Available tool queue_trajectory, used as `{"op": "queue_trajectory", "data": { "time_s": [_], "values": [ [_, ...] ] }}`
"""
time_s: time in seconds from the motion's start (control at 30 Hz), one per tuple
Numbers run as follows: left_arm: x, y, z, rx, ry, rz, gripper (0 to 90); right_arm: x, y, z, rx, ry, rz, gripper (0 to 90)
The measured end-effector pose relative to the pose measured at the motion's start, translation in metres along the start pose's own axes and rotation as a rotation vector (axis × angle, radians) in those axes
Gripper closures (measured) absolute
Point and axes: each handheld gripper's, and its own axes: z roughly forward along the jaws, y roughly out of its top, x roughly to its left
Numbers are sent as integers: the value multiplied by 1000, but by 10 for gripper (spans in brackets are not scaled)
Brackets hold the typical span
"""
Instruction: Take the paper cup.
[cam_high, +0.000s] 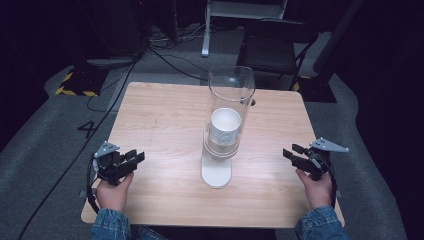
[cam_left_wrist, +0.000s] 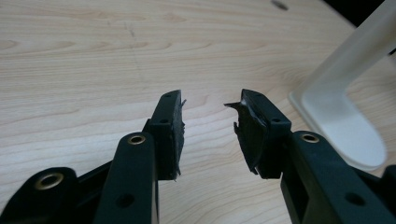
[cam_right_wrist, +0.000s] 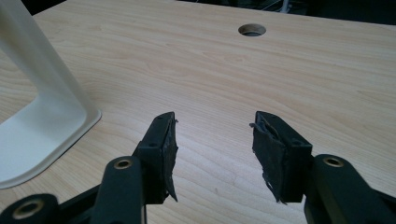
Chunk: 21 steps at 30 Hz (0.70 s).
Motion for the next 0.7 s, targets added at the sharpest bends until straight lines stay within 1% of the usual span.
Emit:
{"op": "queue_trajectory", "data": {
  "time_s": [0.03, 0.07, 0.1, 0.13, 0.17, 0.2, 0.23, 0.33, 0.37, 0.47, 0.6, 0.63, 0.7],
  "values": [
    [-1, 0, -1, -7, 4, 11, 597, 1, 0, -1, -11, 6, 10, 499],
    [-1, 0, -1, -7, 4, 11, 596, 1, 0, -1, -11, 6, 10, 499],
    [-5, 2, -1, -4, 14, 43, 596, 0, -1, -4, -18, 21, -1, 498],
    [-5, 2, -1, -4, 14, 43, 594, 0, -1, -4, -18, 21, -1, 498],
    [-10, 3, 0, 1, 37, 79, 582, -1, -2, -4, -19, 34, 10, 491],
    [-10, 3, 0, 1, 37, 79, 568, -1, -2, -4, -19, 34, 10, 491],
    [-13, 4, 1, -1, 45, 75, 559, -3, -3, -3, -13, 43, 22, 491],
    [-12, 4, 0, -5, 37, 68, 532, -4, -4, -2, -11, 42, 28, 492],
    [-11, 3, -1, -9, 38, 68, 532, -4, -4, -1, -5, 41, 37, 495],
    [-10, 3, -2, -4, 37, 64, 531, -4, -4, -1, -5, 45, 36, 500],
    [-11, 2, 0, 12, 49, 74, 493, -2, -3, 0, -3, 54, 28, 501],
    [-12, 2, 0, 17, 51, 81, 491, -1, -3, 0, -3, 54, 24, 501],
    [-12, 1, -2, 17, 52, 80, 492, 0, -1, 2, -6, 59, 19, 501]
  ]
}}
